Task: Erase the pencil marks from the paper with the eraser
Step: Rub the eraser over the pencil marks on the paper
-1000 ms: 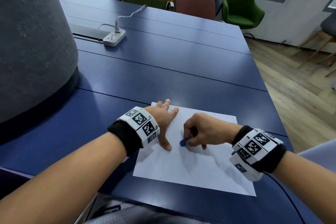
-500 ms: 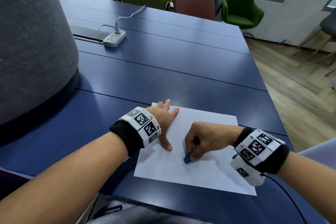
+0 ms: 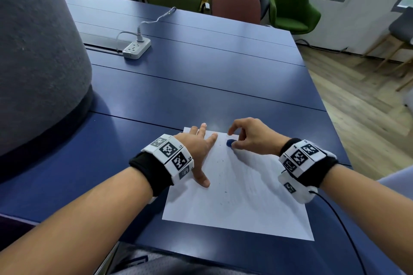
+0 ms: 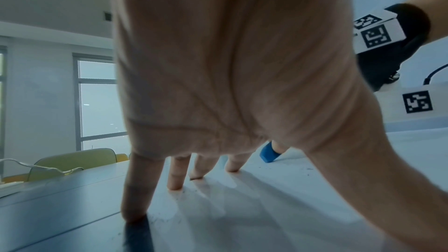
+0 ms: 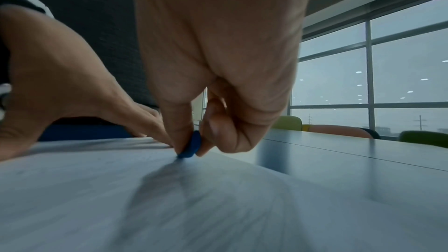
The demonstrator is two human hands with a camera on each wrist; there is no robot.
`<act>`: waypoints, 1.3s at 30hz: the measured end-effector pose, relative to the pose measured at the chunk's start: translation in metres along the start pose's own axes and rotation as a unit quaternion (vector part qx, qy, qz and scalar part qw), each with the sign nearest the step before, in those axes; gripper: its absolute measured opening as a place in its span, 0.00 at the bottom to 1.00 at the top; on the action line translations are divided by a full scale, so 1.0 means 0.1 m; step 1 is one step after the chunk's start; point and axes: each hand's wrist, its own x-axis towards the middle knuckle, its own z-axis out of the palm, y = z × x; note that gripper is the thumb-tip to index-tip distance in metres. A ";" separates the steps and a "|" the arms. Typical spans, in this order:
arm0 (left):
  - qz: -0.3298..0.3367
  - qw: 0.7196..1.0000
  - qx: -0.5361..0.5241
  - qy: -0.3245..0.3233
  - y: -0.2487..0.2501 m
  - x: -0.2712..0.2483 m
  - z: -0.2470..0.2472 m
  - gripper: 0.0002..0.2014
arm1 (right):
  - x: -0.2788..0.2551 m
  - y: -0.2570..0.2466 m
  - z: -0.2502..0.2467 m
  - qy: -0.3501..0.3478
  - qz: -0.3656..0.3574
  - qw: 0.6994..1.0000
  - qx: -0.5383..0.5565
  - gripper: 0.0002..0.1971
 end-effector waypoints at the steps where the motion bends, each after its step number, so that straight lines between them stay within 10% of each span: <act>1: 0.001 1.000 0.000 0.000 0.00 0.00 0.00 0.68 | -0.03 0.00 0.02 0.003 -0.003 1.000 0.008 0.07; 6: 0.000 1.000 0.002 0.002 0.00 0.00 0.00 0.68 | -0.20 -0.12 0.08 -0.092 -0.073 0.993 -0.023 0.06; 11: 0.000 1.000 0.004 0.000 0.00 -0.01 0.00 0.68 | -0.04 -0.06 0.05 0.012 -0.036 0.995 -0.098 0.07; 16: 0.002 1.000 -0.004 -0.002 0.00 0.00 0.00 0.68 | -0.14 -0.16 0.05 -0.096 -0.085 0.989 -0.077 0.05; 21: 0.003 1.000 -0.002 -0.001 0.00 -0.01 -0.01 0.68 | -0.09 -0.10 0.02 -0.027 -0.061 0.994 -0.092 0.03; 25: 0.003 1.000 0.002 -0.002 0.00 0.00 0.00 0.69 | -0.27 -0.21 0.04 -0.150 -0.086 0.982 -0.071 0.05; 30: 0.002 1.000 -0.005 -0.003 -0.01 0.00 0.00 0.69 | -0.22 -0.20 0.07 -0.059 -0.069 0.992 -0.089 0.03; 34: 0.002 1.000 -0.005 -0.007 -0.01 0.02 0.01 0.69 | -0.33 -0.28 0.08 -0.189 -0.079 0.976 -0.076 0.05; 39: 0.006 1.000 -0.010 -0.006 -0.02 0.02 0.01 0.69 | -0.23 -0.18 0.12 -0.068 -0.055 0.995 -0.056 0.09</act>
